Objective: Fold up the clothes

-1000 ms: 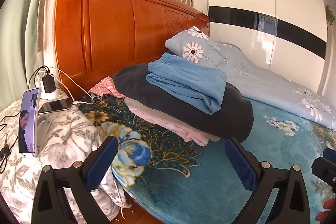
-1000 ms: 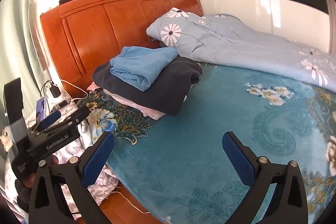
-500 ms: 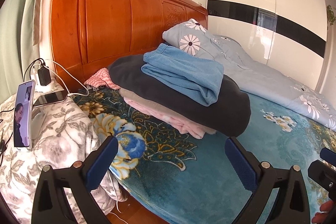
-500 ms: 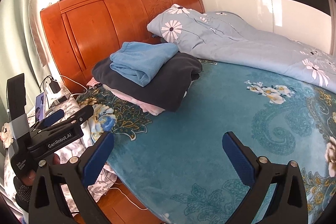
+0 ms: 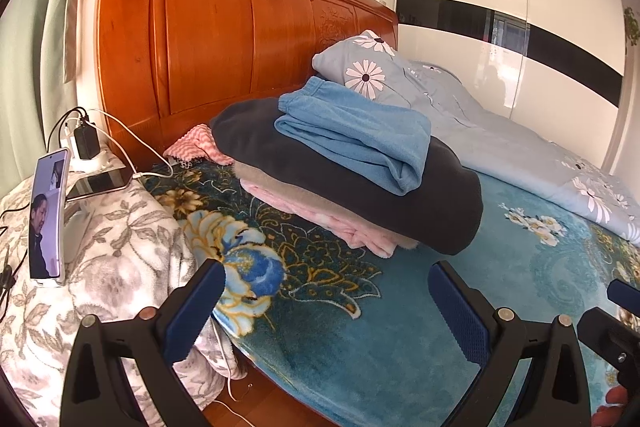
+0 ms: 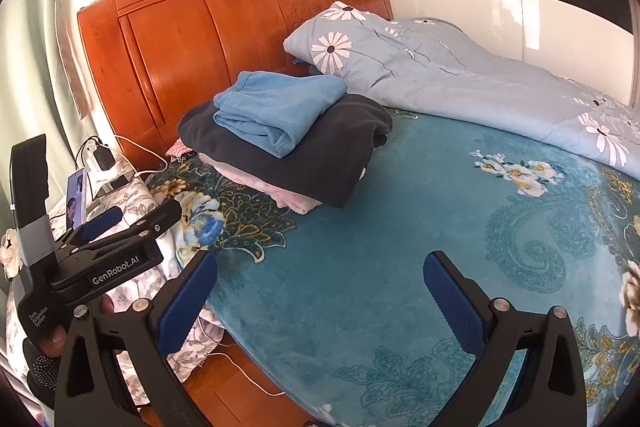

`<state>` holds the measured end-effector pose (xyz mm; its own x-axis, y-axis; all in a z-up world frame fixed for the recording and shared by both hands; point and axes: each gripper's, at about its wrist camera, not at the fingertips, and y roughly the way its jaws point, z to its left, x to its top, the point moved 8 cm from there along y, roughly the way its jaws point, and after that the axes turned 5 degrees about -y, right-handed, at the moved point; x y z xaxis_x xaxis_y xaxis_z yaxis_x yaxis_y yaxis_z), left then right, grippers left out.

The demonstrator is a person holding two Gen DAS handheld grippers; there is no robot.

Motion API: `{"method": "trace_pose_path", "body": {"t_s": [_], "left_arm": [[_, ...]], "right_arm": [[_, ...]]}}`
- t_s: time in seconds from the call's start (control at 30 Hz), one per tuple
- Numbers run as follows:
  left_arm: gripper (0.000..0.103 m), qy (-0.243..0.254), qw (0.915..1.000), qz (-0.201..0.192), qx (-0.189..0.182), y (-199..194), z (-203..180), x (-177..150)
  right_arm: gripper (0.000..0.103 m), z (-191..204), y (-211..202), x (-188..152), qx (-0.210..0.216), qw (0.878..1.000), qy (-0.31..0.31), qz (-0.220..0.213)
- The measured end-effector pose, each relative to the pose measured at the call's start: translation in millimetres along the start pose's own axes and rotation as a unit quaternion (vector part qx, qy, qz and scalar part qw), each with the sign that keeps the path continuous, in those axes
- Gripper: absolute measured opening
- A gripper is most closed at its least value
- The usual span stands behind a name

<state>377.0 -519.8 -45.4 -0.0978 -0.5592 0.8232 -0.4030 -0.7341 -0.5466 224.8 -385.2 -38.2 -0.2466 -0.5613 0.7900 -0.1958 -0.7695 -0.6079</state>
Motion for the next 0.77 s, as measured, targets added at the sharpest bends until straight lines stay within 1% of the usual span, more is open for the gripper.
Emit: {"method": "trace_pose_path", "body": {"t_s": [0.1, 0.17, 0.4, 0.53, 0.63, 0.77], "left_arm": [[0.103, 0.0, 1.0, 0.003, 0.003, 1.0, 2.3, -0.7], [0.103, -0.003, 1.0, 0.004, 0.003, 1.4, 3.8, -1.4], [0.103, 0.0, 0.9999, 0.014, 0.001, 3.5, 3.8, -4.9], [0.103, 0.004, 0.9998, 0.02, -0.005, 2.9, 0.7, -6.3], [0.103, 0.006, 0.9996, 0.027, -0.009, 3.2, -3.1, -8.3], [0.103, 0.012, 0.9995, 0.025, -0.012, -3.4, -7.8, -9.2]], "right_arm": [[0.103, 1.3, 4.1, -1.3, -0.019, 1.0, -0.007, 0.007], [0.103, 2.5, 5.5, -2.2, -0.024, 1.0, -0.01, 0.008], [0.103, 2.9, 8.6, -5.4, -0.022, 1.0, 0.002, 0.015], [0.103, 2.6, 5.4, -8.0, -0.023, 1.0, 0.01, 0.013], [0.103, 5.8, 3.6, -9.2, -0.027, 0.999, 0.002, 0.016], [0.103, 10.4, -2.9, -11.5, -0.038, 0.999, -0.011, 0.013]]}}
